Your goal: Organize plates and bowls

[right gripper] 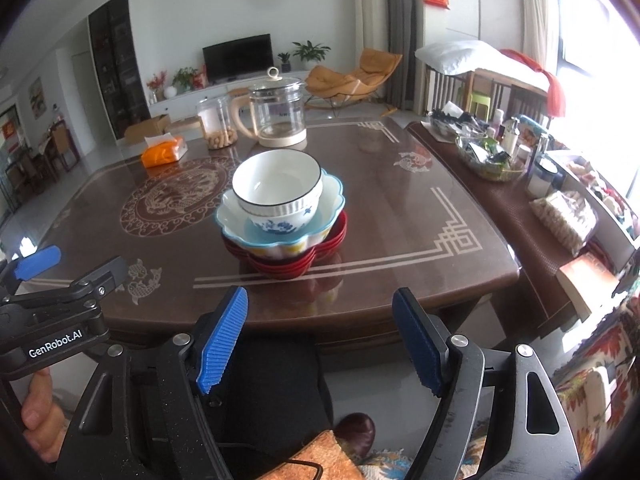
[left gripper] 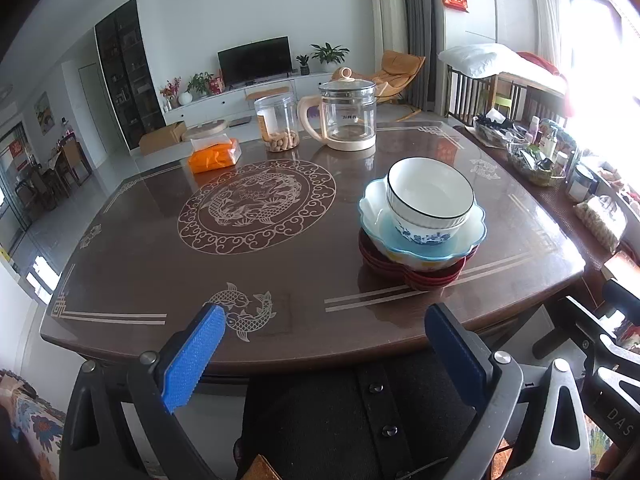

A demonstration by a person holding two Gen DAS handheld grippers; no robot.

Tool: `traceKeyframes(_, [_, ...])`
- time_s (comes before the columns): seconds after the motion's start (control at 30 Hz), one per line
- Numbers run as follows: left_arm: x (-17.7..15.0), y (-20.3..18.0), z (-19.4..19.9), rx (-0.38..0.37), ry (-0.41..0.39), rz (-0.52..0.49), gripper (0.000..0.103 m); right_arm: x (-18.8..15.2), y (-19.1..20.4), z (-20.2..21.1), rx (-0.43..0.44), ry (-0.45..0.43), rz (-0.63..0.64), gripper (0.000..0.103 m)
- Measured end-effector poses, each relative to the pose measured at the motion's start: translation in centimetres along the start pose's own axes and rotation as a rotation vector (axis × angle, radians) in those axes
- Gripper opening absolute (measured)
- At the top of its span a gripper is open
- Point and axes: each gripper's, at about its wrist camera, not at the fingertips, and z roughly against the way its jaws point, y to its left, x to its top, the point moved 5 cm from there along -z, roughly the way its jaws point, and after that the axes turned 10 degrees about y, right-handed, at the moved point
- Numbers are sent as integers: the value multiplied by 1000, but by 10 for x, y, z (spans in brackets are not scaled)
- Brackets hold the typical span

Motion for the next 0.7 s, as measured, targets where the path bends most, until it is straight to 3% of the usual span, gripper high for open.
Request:
traceKeyframes(0.33, [-4,-2,-16,-107,84,16,100,-3,3,3,-6,2,-4,78])
traceKeyframes(0.7, [-6,-10,-19,-106,90,-8,100,-2,0,2,-8,6,-14,78])
